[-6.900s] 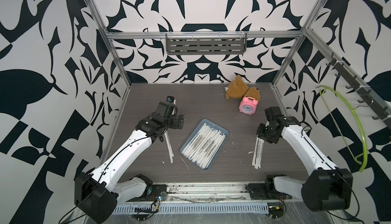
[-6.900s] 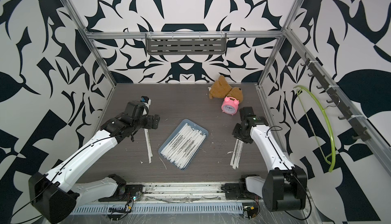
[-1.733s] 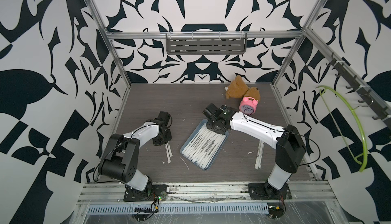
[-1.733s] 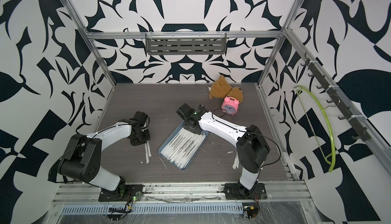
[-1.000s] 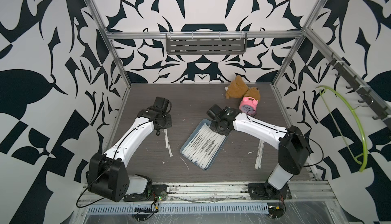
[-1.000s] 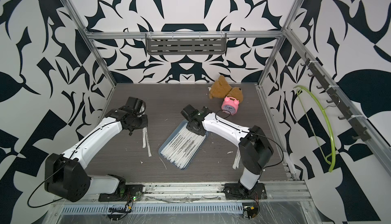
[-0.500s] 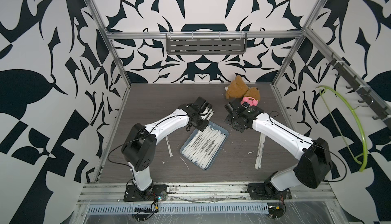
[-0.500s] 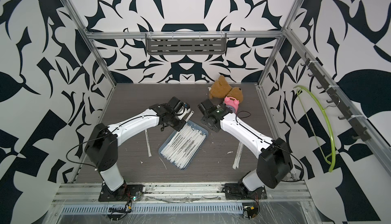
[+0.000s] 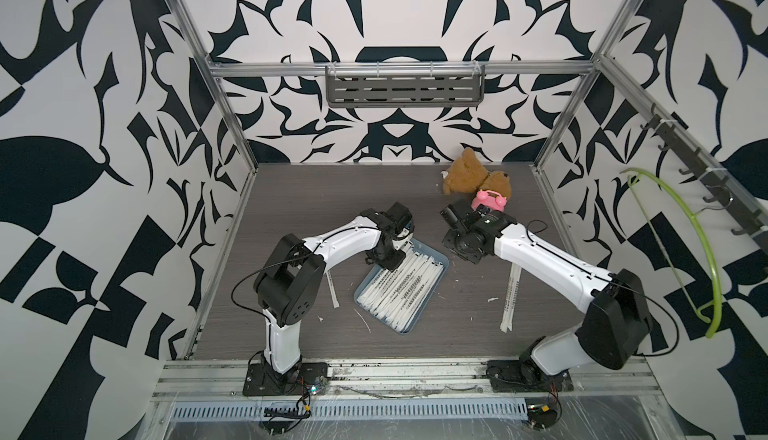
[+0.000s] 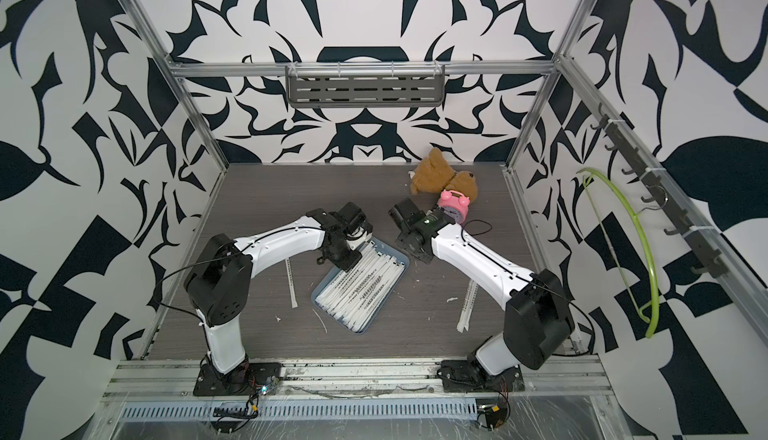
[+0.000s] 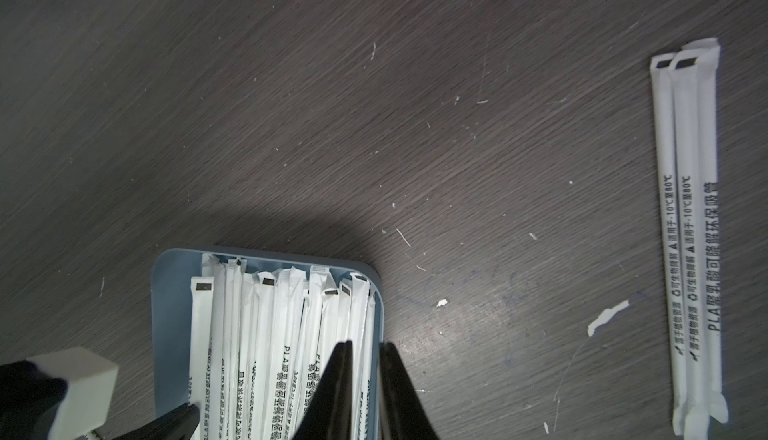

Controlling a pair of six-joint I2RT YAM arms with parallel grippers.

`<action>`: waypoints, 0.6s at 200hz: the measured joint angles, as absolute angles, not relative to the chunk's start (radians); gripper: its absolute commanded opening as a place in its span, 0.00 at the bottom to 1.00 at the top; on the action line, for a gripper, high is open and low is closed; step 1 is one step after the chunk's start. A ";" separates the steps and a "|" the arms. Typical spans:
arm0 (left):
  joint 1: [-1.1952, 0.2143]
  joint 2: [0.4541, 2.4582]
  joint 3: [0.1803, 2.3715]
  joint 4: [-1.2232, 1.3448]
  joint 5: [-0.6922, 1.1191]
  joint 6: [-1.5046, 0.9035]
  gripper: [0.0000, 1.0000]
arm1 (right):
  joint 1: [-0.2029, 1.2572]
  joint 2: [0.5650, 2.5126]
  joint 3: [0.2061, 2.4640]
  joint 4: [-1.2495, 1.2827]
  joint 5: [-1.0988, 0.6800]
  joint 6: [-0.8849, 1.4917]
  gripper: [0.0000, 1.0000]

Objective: Put the straws into the storage box
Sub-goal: Place the straw in the storage box.

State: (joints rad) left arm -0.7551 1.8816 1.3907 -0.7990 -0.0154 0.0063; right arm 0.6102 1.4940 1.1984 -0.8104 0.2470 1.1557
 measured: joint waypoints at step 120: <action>-0.753 1.954 1.430 -0.844 -0.056 -0.075 0.20 | 0.610 1.494 1.198 -0.810 0.247 1.156 0.18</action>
State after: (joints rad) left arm -0.7528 1.9537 1.4303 -0.8444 -0.0559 -0.0750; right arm 0.6102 1.4940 1.1984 -0.8104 0.2470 1.1557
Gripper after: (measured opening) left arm 0.167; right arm 0.176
